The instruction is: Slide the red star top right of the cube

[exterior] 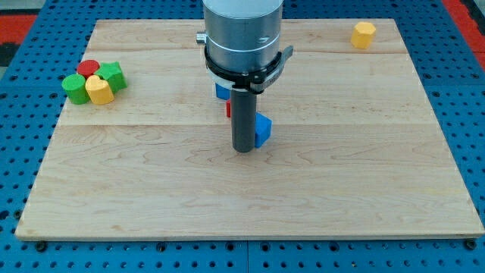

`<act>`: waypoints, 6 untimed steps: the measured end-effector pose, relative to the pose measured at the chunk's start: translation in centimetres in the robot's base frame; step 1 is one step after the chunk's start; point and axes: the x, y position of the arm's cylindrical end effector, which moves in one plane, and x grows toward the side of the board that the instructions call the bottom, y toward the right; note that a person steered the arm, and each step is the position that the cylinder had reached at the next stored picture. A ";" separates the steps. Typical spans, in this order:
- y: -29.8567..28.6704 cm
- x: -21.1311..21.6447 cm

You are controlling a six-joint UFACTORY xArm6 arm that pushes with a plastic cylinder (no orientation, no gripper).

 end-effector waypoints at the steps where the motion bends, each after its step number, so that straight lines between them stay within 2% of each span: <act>1: -0.6 0.6; 2: -6.6 -0.5; 3: -8.8 -4.6; 4: -8.8 -7.8; 5: -7.2 -8.2; 6: -3.0 -7.6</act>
